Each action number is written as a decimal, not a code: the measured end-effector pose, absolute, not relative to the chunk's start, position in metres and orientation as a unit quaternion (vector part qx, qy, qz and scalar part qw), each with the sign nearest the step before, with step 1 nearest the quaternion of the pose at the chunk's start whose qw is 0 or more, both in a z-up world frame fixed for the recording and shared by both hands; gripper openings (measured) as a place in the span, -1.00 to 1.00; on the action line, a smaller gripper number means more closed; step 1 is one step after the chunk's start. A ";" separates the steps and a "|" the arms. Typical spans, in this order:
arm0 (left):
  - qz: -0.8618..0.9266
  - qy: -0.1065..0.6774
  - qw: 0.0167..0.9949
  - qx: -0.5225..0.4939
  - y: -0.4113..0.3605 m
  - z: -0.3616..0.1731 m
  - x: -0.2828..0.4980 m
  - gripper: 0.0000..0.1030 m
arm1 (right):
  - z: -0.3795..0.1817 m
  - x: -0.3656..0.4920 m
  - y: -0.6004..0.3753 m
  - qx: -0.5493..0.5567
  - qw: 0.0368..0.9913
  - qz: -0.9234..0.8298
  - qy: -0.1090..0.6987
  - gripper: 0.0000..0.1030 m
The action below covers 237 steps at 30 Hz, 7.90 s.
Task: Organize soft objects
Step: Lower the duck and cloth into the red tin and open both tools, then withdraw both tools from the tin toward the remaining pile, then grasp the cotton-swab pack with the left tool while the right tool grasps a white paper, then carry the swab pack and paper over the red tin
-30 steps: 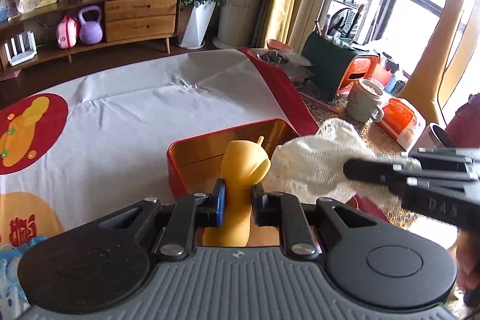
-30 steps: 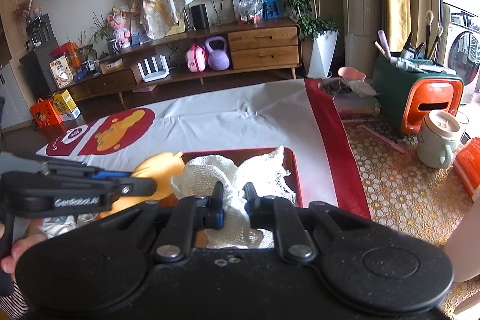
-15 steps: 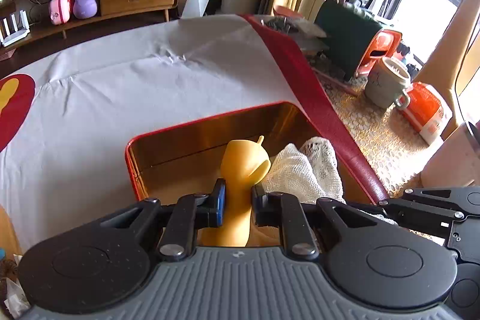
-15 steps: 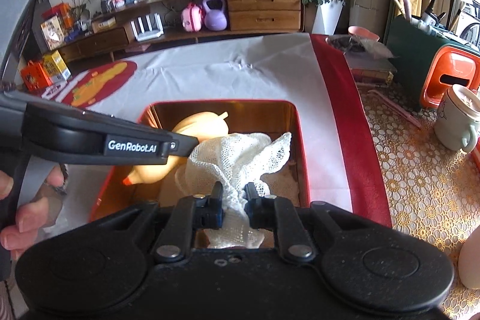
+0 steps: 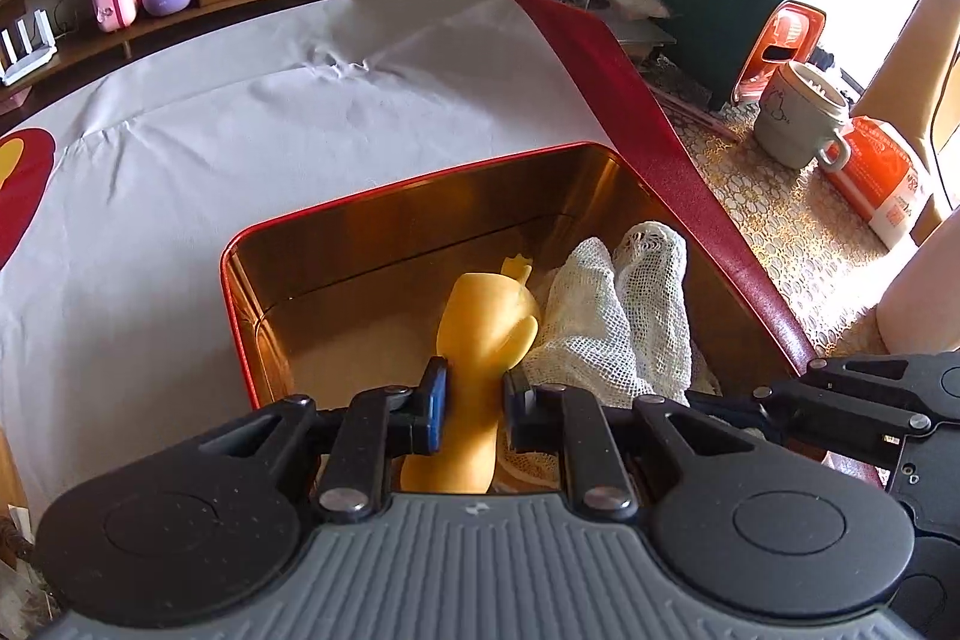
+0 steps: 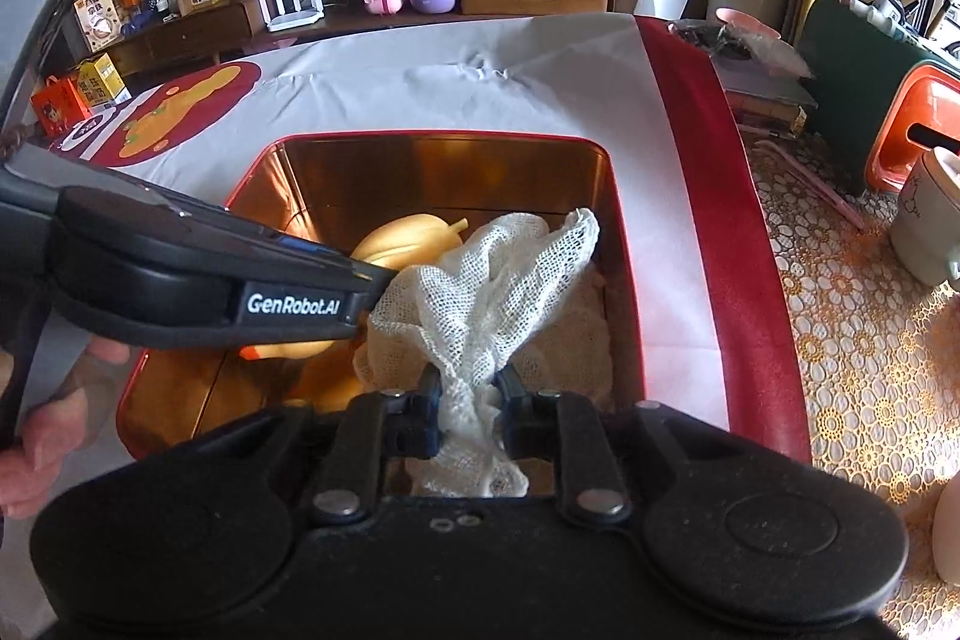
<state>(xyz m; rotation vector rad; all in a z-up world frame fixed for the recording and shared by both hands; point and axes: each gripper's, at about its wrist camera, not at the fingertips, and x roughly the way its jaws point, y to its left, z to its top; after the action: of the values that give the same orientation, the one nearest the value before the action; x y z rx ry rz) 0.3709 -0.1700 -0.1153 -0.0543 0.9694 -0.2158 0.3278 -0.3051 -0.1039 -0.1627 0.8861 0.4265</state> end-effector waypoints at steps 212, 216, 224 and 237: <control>-0.114 0.383 0.914 -0.074 -0.061 -0.025 0.182 0.41 | -0.025 0.151 -0.278 0.046 0.925 0.207 0.315 -0.98; -0.127 0.383 0.912 -0.067 -0.084 -0.025 0.198 0.41 | -0.025 0.164 -0.296 0.053 0.930 0.191 0.311 -0.98; -0.130 0.387 0.912 -0.043 -0.119 -0.034 0.235 0.41 | -0.034 0.192 -0.323 0.061 0.932 0.169 0.314 -0.98; -0.115 0.400 0.909 -0.031 -0.152 -0.060 0.311 0.41 | -0.054 0.245 -0.342 0.061 0.929 0.145 0.334 -0.98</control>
<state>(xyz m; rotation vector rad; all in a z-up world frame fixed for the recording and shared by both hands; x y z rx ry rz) 0.3111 -0.1516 -0.0596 -0.0637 0.8246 -0.2372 0.2451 -0.3417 -0.0537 0.1253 0.6838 0.2961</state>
